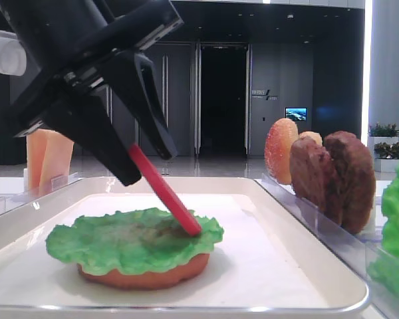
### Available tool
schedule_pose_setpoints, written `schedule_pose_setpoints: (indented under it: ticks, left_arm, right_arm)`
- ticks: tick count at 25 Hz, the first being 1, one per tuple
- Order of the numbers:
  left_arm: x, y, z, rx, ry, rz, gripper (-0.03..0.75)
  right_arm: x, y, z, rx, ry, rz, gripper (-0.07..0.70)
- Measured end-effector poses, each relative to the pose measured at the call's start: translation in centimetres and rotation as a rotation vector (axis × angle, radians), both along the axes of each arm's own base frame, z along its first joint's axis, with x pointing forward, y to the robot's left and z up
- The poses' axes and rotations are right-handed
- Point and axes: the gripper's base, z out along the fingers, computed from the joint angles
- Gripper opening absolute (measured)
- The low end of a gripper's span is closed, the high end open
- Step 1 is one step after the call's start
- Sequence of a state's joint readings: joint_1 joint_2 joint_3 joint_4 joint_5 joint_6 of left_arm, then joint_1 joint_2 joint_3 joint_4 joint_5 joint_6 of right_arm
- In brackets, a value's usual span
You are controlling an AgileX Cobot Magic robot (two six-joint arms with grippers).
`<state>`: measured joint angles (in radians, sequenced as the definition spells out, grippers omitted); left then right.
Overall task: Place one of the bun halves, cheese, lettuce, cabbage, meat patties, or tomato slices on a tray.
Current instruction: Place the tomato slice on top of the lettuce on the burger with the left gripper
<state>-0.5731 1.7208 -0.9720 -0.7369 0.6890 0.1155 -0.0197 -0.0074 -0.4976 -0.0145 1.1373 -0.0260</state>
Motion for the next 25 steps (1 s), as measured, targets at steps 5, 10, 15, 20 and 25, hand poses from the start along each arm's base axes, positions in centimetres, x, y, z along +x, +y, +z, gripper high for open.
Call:
schedule_pose_setpoints:
  ticks: [5, 10, 15, 20, 25]
  left_arm:
    - [0.0, 0.0, 0.0, 0.005, 0.004, 0.007, 0.424]
    - [-0.1, 0.2, -0.1, 0.022, 0.012, -0.005, 0.459]
    - [-0.4, 0.4, -0.2, 0.053, 0.032, -0.030, 0.463]
    - [-0.6, 0.9, 0.3, 0.082, 0.037, -0.031, 0.463]
    - [-0.9, 1.7, 1.1, 0.113, 0.039, -0.037, 0.463]
  right_arm:
    - [0.0, 0.0, 0.0, 0.000, 0.000, 0.000, 0.461]
    - [0.0, 0.0, 0.0, 0.000, 0.000, 0.000, 0.461]
    - [0.0, 0.0, 0.0, 0.000, 0.000, 0.000, 0.461]
    - [0.0, 0.0, 0.0, 0.000, 0.000, 0.000, 0.461]
    - [0.0, 0.0, 0.0, 0.000, 0.000, 0.000, 0.461]
